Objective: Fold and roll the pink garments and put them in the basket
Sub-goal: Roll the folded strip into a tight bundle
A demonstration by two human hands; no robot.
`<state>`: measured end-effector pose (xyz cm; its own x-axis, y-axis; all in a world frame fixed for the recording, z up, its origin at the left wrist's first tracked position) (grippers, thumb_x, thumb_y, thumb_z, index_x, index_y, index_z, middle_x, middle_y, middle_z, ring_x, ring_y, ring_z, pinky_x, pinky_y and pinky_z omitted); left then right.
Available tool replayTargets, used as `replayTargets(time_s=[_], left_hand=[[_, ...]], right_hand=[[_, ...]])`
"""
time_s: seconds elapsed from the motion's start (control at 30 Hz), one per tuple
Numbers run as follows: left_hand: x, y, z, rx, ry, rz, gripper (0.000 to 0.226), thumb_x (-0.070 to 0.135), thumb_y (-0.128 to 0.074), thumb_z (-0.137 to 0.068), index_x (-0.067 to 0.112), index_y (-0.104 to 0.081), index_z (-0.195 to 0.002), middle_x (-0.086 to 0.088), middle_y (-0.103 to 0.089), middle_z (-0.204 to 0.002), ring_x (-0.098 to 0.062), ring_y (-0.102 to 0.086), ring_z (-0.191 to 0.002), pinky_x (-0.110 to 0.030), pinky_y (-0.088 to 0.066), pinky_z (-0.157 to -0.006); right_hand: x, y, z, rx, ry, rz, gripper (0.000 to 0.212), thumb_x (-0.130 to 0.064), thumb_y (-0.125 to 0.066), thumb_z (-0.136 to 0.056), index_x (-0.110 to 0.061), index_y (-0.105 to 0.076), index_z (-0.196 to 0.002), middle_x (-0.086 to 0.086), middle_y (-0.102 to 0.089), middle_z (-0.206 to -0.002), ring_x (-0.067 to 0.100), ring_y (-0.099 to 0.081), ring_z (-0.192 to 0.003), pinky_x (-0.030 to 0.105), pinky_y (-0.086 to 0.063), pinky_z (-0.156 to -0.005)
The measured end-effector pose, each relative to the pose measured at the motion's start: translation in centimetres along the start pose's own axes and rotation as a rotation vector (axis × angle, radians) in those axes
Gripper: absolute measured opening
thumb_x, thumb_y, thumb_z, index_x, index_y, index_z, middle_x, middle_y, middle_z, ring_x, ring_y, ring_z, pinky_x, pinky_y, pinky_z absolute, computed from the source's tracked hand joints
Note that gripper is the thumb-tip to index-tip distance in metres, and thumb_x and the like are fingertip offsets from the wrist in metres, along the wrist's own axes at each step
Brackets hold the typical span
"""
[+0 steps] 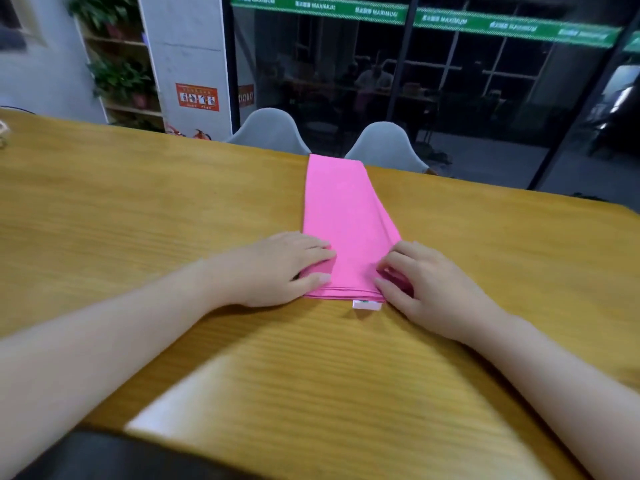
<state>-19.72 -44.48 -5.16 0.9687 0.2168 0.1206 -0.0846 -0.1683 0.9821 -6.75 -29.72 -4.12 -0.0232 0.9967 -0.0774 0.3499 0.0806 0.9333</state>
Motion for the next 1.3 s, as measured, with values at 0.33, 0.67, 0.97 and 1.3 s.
replayTargets(time_s=[0.33, 0.67, 0.97, 1.3], left_hand=[[2.3, 2.2, 1.1, 0.070, -0.082, 0.029, 0.038, 0.055, -0.064, -0.080, 0.036, -0.059, -0.112, 0.021, -0.059, -0.097, -0.005, -0.059, -0.087, -0.032, -0.051, -0.078], [0.8, 2.6, -1.0, 0.289, -0.033, 0.031, 0.028, 0.027, -0.063, -0.089, 0.038, -0.061, -0.114, 0.015, -0.066, -0.078, -0.003, -0.060, -0.068, -0.020, -0.039, -0.067], [-3.3, 1.8, -1.4, 0.269, 0.184, 0.582, 0.015, 0.018, -0.071, -0.095, 0.029, -0.071, -0.105, 0.006, -0.070, -0.092, -0.015, -0.055, -0.048, -0.028, -0.049, -0.045], [-1.0, 2.5, -1.1, 0.215, 0.050, 0.136, 0.015, 0.023, -0.067, -0.091, 0.036, -0.072, -0.094, 0.021, -0.064, -0.087, -0.003, -0.056, -0.082, -0.032, -0.050, -0.073]], right_hand=[[-1.4, 1.7, 0.5, -0.017, 0.196, -0.024, 0.018, -0.037, -0.066, -0.094, -0.021, -0.072, -0.097, -0.011, -0.062, -0.092, 0.009, -0.056, -0.085, 0.032, -0.049, -0.074], [1.6, -0.3, -0.7, 0.089, 0.024, -0.227, 0.014, -0.031, -0.058, -0.102, -0.022, -0.067, -0.108, -0.009, -0.069, -0.091, 0.011, -0.062, -0.082, 0.040, -0.052, -0.076], [2.6, 0.1, -2.5, 0.203, 0.019, -0.270, 0.015, -0.027, -0.075, -0.092, -0.019, -0.069, -0.082, -0.012, -0.059, -0.077, 0.012, -0.055, -0.073, 0.019, -0.039, -0.065], [2.1, 0.8, -1.0, 0.088, 0.204, -0.088, 0.023, -0.030, -0.063, -0.098, -0.022, -0.078, -0.114, -0.011, -0.065, -0.108, 0.007, -0.059, -0.099, 0.024, -0.047, -0.085]])
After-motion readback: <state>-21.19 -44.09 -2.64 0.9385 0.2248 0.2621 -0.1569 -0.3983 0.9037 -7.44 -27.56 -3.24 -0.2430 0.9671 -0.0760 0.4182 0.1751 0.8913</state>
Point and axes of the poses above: each hand's wrist, its own z-axis away from the middle knuckle, its own y-axis out of the back of the hand, x = y × z, the point moved 7 cm from there along -z, towards the middle knuckle
